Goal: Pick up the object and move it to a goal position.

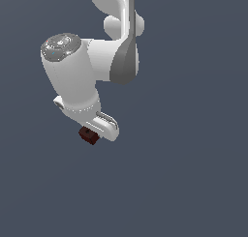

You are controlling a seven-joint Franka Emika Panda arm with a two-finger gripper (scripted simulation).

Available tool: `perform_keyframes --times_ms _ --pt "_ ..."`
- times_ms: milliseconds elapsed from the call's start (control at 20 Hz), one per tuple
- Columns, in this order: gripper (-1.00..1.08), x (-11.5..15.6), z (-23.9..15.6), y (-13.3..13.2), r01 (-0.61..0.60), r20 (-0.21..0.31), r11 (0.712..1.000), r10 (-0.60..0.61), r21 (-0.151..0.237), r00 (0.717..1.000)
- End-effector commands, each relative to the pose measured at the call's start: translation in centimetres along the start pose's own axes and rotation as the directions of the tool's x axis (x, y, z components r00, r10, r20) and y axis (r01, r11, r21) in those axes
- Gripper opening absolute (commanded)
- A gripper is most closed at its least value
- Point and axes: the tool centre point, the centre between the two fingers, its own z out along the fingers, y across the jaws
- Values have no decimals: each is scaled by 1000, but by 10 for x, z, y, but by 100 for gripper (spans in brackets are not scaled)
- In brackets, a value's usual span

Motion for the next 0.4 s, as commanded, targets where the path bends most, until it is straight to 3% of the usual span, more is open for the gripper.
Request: perform_keyframes --times_ms 0,350 --pt "-100 0 -16 1 0 0 1000 0 0 1000" --pt "-100 1 -29 1 0 -1 1000 0 0 1000"
